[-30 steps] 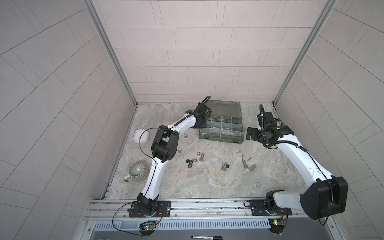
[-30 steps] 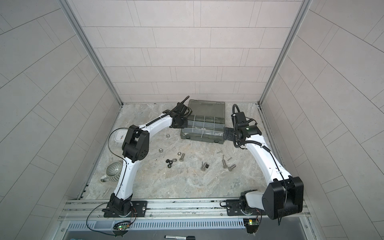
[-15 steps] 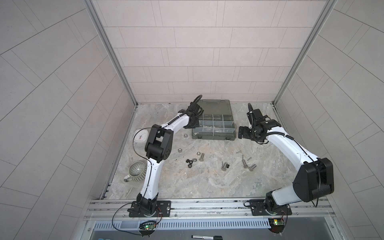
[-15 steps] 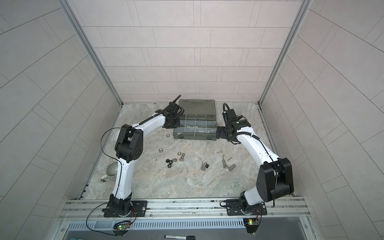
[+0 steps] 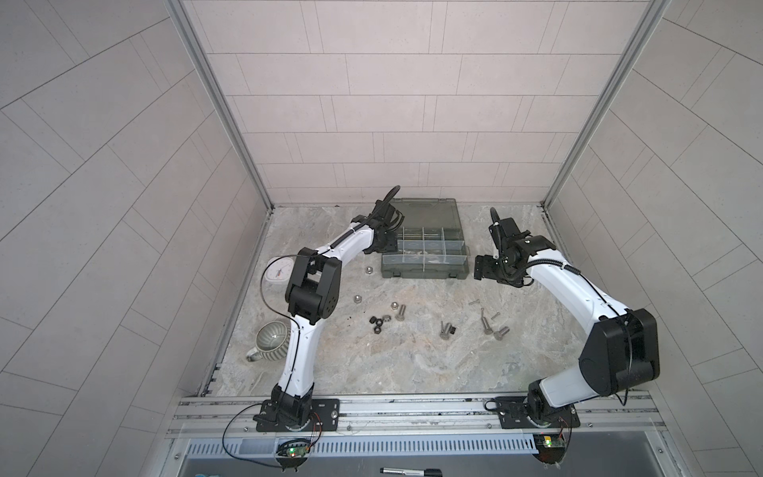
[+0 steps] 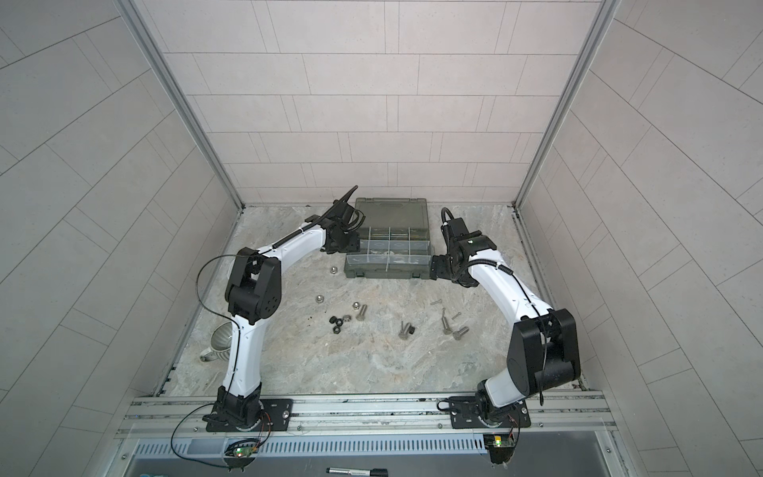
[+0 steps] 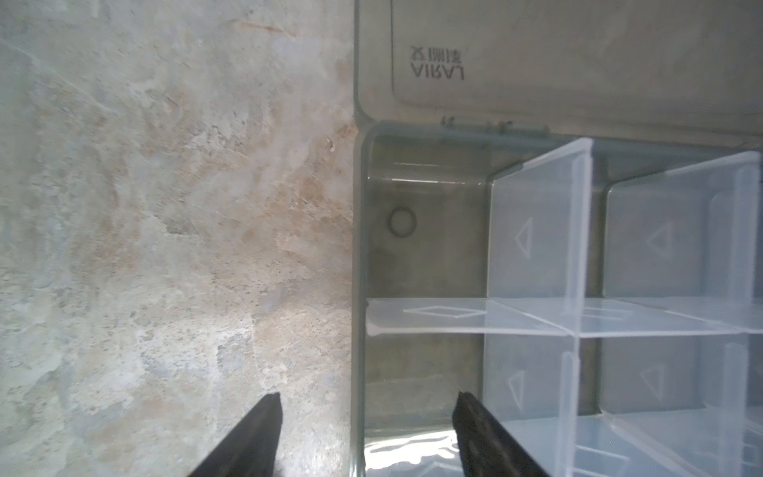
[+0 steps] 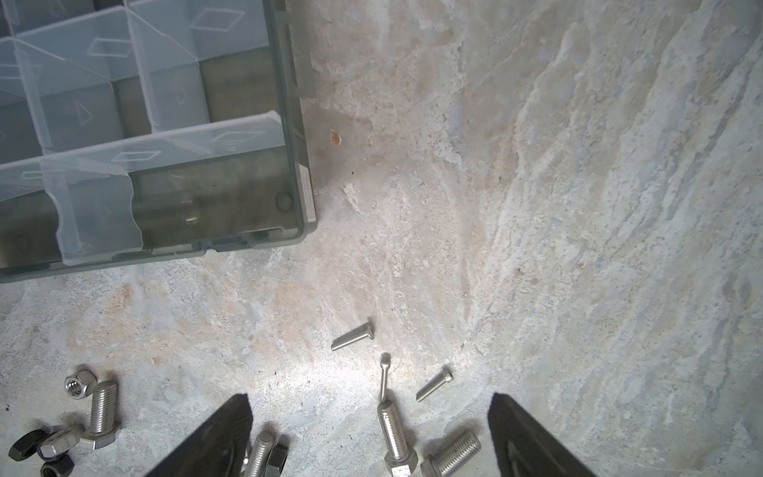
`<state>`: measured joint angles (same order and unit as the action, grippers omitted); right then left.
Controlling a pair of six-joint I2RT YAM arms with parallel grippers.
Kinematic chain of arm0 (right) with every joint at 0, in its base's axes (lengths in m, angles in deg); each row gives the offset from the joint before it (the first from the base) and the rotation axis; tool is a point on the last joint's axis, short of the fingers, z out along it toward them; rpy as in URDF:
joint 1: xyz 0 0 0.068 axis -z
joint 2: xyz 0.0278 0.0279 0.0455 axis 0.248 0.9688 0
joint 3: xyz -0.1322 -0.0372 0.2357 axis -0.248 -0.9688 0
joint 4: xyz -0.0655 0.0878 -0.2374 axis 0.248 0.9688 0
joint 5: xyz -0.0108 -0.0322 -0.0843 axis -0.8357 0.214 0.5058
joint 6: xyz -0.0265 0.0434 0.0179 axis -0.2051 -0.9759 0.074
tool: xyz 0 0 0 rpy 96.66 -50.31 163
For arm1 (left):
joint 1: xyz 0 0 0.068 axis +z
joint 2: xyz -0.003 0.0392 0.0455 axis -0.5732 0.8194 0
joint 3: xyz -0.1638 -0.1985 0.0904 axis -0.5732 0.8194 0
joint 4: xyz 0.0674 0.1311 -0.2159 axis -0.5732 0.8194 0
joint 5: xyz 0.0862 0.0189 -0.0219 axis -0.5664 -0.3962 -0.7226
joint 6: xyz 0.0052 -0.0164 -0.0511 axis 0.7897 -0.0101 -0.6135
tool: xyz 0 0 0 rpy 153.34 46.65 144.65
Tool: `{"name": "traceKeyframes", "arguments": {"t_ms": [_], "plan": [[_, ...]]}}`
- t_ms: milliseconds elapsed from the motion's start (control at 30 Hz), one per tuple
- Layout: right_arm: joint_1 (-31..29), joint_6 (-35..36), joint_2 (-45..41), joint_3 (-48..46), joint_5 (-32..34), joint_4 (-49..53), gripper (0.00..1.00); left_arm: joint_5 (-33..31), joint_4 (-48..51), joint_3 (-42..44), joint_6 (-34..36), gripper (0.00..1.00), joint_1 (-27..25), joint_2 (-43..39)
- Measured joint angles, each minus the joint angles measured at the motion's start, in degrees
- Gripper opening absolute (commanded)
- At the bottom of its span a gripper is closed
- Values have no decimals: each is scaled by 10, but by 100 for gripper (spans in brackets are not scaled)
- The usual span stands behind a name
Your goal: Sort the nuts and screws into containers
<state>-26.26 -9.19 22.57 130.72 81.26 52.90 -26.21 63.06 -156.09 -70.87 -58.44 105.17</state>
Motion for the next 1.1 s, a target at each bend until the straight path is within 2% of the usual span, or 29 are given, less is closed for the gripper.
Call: {"name": "traceKeyframes", "arguments": {"t_ms": [267,400,567,800,1100], "plan": [[0,0,0,-10,-15,9,90,-22,4,96,17,74,2,-140],[-9,8,-1,-16,-24,15,99,-37,11,157,18,74,8,-194],[-61,32,-5,-6,-29,29,99,-30,16,237,10,87,30,-215],[-141,66,-9,49,-31,51,99,-25,8,307,-5,88,42,-242],[-148,99,-11,94,-33,87,99,-30,-27,341,-16,86,41,-261]]}}
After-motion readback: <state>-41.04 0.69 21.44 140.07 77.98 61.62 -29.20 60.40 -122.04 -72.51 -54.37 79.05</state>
